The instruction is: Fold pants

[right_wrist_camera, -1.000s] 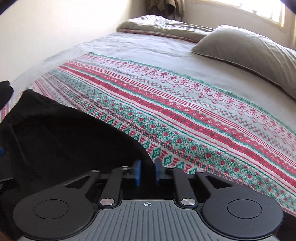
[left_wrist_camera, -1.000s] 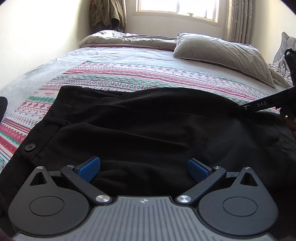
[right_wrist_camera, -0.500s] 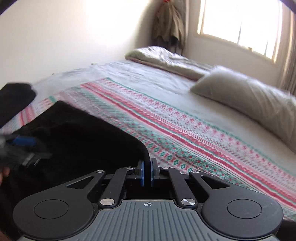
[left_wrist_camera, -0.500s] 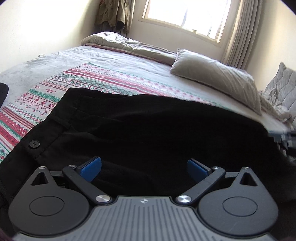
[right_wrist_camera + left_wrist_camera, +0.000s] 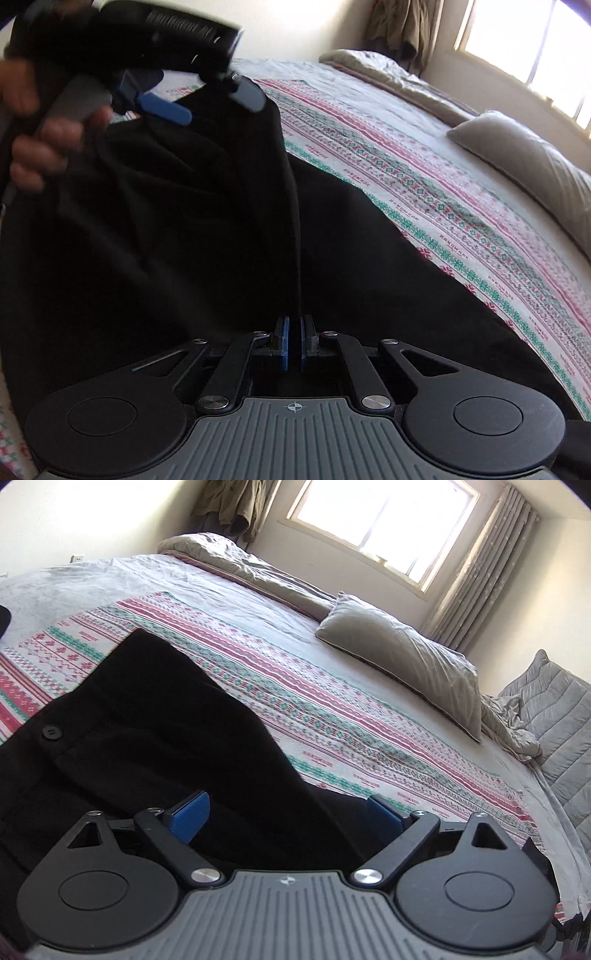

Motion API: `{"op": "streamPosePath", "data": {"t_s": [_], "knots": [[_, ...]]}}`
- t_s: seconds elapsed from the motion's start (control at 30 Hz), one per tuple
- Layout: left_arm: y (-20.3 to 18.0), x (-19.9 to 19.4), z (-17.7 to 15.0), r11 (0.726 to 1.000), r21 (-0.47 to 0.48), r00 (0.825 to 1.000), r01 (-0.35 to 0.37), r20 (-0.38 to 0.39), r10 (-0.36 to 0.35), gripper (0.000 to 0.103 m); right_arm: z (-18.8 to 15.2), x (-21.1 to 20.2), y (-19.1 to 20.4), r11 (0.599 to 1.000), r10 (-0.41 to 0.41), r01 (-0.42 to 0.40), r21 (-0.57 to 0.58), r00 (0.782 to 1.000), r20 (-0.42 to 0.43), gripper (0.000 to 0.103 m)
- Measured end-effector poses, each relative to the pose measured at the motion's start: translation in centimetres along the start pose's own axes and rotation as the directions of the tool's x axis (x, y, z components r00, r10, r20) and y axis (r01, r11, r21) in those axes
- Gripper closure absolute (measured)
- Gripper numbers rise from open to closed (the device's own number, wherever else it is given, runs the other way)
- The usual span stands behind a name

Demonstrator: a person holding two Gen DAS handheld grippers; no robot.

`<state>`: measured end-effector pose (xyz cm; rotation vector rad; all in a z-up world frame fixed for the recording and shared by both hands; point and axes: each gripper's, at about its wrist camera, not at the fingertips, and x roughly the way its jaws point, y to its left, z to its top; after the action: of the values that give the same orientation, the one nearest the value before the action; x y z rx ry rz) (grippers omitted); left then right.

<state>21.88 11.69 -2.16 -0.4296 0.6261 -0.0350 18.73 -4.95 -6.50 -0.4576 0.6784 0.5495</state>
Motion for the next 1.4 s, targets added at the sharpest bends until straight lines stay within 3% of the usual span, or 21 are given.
{"op": "streamPosePath", "data": {"t_s": [0.13, 0.23, 0.3, 0.43, 0.6, 0.7, 0.87, 0.97, 1.03, 1.07, 1.1, 1.17, 1.2, 1.4], "knots": [[-2.7, 2.1, -0.5, 0.998, 0.030, 0.997, -0.053, -0.049, 0.055, 0.016, 0.8, -0.7, -0.9, 0.997, 0.021, -0.020, 0.079, 1.000, -0.018, 0.085], [-4.2, 3.5, -0.9, 0.992, 0.057, 0.992, -0.108, -0.062, 0.112, 0.022, 1.1, -2.5, -2.7, 0.990, 0.001, 0.001, 0.138, 1.000, -0.016, 0.064], [-5.0, 4.1, -1.1, 0.984, 0.075, 0.984, -0.164, -0.063, 0.168, 0.029, 0.8, -4.1, -4.7, 0.978, -0.052, 0.053, 0.204, 0.999, -0.010, 0.039], [-5.7, 4.9, -1.4, 0.979, 0.064, 0.978, -0.194, -0.060, 0.197, 0.039, -0.8, -6.3, -10.5, 0.896, -0.158, 0.150, 0.418, 0.987, -0.017, 0.038], [-6.1, 4.8, -1.7, 0.967, 0.068, 0.969, -0.246, -0.003, 0.247, 0.067, -3.9, -6.9, -17.9, 0.715, -0.301, 0.285, 0.638, 0.950, -0.086, 0.036], [-6.1, 4.8, -1.9, 0.962, 0.067, 0.964, -0.265, 0.013, 0.265, 0.086, -5.9, -6.2, -20.1, 0.639, -0.368, 0.379, 0.669, 0.915, -0.168, 0.036], [-5.8, 5.1, -2.0, 0.959, 0.060, 0.961, -0.277, 0.013, 0.277, 0.097, -8.3, -3.6, -22.2, 0.534, -0.363, 0.414, 0.737, 0.900, -0.242, 0.036], [-5.6, 5.1, -2.1, 0.959, 0.057, 0.961, -0.276, 0.012, 0.276, 0.099, -9.1, -2.1, -22.3, 0.513, -0.381, 0.460, 0.725, 0.879, -0.287, 0.036], [-5.4, 4.9, -2.2, 0.961, 0.047, 0.962, -0.274, 0.015, 0.273, 0.099, -9.2, -1.6, -21.8, 0.529, -0.420, 0.489, 0.693, 0.861, -0.287, 0.039], [-5.3, 4.8, -2.1, 0.962, 0.041, 0.963, -0.271, 0.016, 0.270, 0.099, -9.1, -1.5, -21.6, 0.531, -0.434, 0.503, 0.681, 0.853, -0.291, 0.051], [-5.2, 4.6, -2.1, 0.964, 0.031, 0.964, -0.266, 0.016, 0.265, 0.100, -9.1, -1.6, -21.5, 0.529, -0.443, 0.510, 0.678, 0.848, -0.292, 0.072], [-5.0, 4.0, -1.9, 0.967, 0.017, 0.967, -0.254, 0.022, 0.253, 0.100, -8.9, -2.1, -21.4, 0.524, -0.462, 0.537, 0.661, 0.831, -0.310, 0.094], [-4.9, 3.6, -1.8, 0.970, 0.013, 0.970, -0.243, 0.028, 0.242, 0.100, -8.9, -2.4, -21.4, 0.525, -0.452, 0.543, 0.656, 0.830, -0.325, 0.100], [-4.2, -0.8, -1.2, 0.990, 0.012, 0.989, -0.142, 0.040, 0.142, 0.100, -9.0, -8.0, -21.2, 0.502, -0.475, 0.503, 0.704, 0.840, -0.262, 0.101]]}}
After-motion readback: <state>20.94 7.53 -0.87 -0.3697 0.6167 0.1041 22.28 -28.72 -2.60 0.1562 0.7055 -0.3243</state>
